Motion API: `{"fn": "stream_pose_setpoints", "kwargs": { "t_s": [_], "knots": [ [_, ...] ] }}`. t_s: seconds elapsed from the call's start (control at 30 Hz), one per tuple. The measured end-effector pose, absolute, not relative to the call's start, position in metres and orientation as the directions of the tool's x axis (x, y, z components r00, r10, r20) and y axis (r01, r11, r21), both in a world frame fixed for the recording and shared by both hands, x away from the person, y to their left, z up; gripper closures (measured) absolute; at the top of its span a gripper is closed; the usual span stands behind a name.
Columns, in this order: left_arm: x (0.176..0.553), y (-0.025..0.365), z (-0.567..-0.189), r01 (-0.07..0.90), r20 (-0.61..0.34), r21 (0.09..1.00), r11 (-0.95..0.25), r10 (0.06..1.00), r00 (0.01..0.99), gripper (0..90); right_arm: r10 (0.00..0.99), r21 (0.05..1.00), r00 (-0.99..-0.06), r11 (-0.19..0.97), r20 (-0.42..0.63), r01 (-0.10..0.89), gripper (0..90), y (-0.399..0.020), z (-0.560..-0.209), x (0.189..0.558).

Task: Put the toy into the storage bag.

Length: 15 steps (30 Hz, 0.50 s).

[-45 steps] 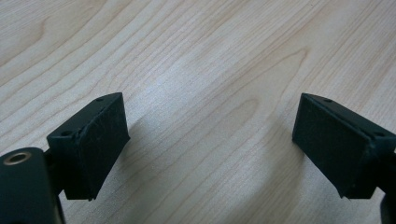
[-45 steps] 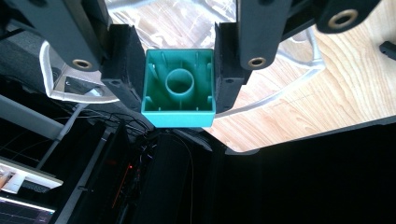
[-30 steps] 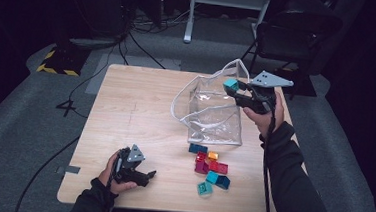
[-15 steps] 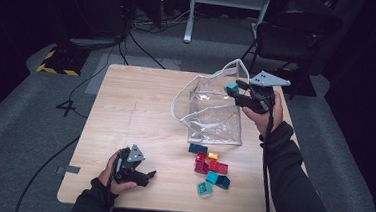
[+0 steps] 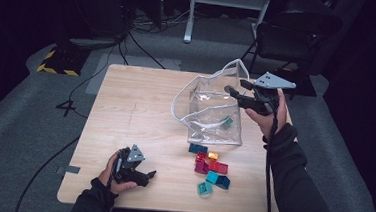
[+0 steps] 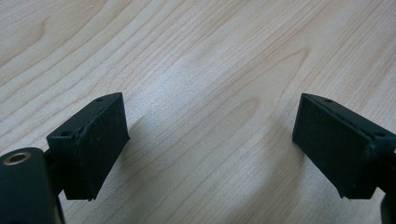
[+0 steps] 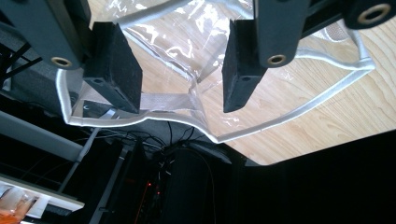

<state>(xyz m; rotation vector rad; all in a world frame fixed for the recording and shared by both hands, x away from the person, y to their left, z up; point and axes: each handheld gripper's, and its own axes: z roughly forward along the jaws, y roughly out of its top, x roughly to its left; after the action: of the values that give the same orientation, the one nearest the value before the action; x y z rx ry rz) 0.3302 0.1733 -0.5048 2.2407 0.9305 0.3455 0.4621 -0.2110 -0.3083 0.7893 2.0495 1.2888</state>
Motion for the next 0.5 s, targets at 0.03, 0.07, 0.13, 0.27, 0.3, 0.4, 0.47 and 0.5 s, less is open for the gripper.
{"fn": "stream_pose_setpoints", "kwargs": {
  "t_s": [0.03,0.07,0.13,0.27,0.3,0.4,0.47,0.5],
  "knots": [
    [0.33,0.173,-0.505,0.525,-0.014,0.677,-0.516,0.705,0.71,10.7,0.738,0.919,-0.654,0.356,-0.166,0.169,48.3,-0.212,-0.308,0.461],
    [0.33,0.173,-0.505,0.525,-0.013,0.677,-0.516,0.704,0.71,10.7,0.738,0.919,-0.653,0.358,-0.17,0.164,47.8,-0.214,-0.307,0.46],
    [0.33,0.173,-0.505,0.524,-0.014,0.678,-0.515,0.704,0.71,10.7,0.735,0.92,-0.656,0.358,-0.172,0.161,46.0,-0.217,-0.305,0.456],
    [0.33,0.173,-0.505,0.527,-0.017,0.678,-0.513,0.706,0.708,10.7,0.728,0.92,-0.66,0.364,-0.185,0.144,44.6,-0.223,-0.3,0.446],
    [0.33,0.173,-0.505,0.527,-0.017,0.678,-0.513,0.706,0.708,10.7,0.726,0.92,-0.66,0.367,-0.19,0.138,44.4,-0.224,-0.3,0.444],
    [0.33,0.173,-0.505,0.525,-0.014,0.677,-0.515,0.705,0.709,10.7,0.717,0.921,-0.672,0.365,-0.186,0.134,43.9,-0.228,-0.299,0.438],
    [0.33,0.173,-0.505,0.525,-0.014,0.677,-0.515,0.705,0.709,10.7,0.712,0.92,-0.677,0.369,-0.189,0.132,43.3,-0.231,-0.3,0.434],
    [0.33,0.173,-0.505,0.524,-0.014,0.678,-0.516,0.704,0.71,10.7,0.709,0.918,-0.678,0.376,-0.194,0.13,42.8,-0.233,-0.302,0.431]
  ]
}}
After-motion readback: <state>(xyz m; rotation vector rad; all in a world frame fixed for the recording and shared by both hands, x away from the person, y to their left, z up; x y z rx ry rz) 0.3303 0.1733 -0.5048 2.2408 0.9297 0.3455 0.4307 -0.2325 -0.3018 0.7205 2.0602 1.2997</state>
